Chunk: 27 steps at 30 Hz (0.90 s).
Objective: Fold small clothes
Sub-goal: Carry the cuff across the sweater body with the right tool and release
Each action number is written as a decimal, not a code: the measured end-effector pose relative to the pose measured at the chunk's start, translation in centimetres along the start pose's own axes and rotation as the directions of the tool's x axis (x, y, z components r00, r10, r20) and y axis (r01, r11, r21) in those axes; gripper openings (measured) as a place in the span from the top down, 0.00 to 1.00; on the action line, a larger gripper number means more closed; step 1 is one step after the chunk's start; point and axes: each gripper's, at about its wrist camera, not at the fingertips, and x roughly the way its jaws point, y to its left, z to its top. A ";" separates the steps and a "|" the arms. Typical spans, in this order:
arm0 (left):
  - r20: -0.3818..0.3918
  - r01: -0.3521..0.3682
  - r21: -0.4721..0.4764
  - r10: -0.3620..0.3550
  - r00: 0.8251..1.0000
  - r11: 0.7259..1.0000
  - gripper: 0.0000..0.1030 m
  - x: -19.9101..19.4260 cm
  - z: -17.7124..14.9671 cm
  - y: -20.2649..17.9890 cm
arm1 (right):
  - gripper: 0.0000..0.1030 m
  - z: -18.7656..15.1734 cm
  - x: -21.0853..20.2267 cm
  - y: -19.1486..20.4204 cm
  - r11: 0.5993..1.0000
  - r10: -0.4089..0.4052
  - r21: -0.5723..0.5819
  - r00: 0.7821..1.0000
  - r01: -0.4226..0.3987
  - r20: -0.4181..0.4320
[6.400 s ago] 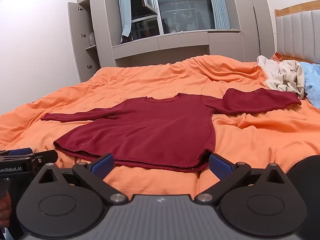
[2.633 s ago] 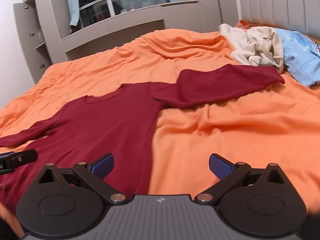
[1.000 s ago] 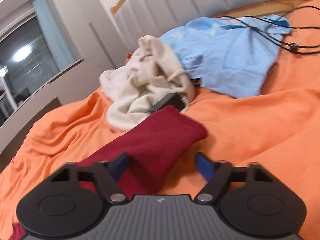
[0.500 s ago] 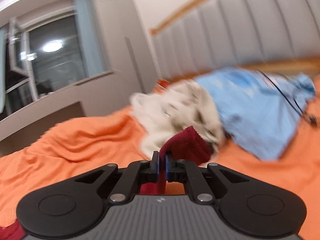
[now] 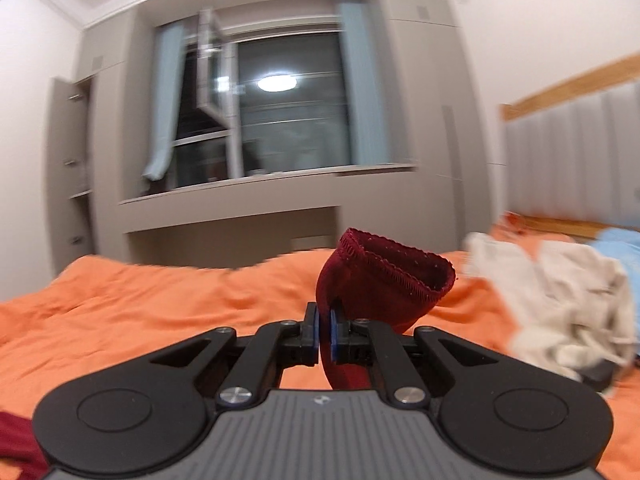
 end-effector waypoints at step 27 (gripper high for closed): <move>0.086 -0.061 -0.232 0.083 0.993 0.971 0.01 -2.3 2.9 7.2 | 0.89 -18.8 -0.9 27.3 0.488 0.213 -0.685 0.834 -0.541 -0.508</move>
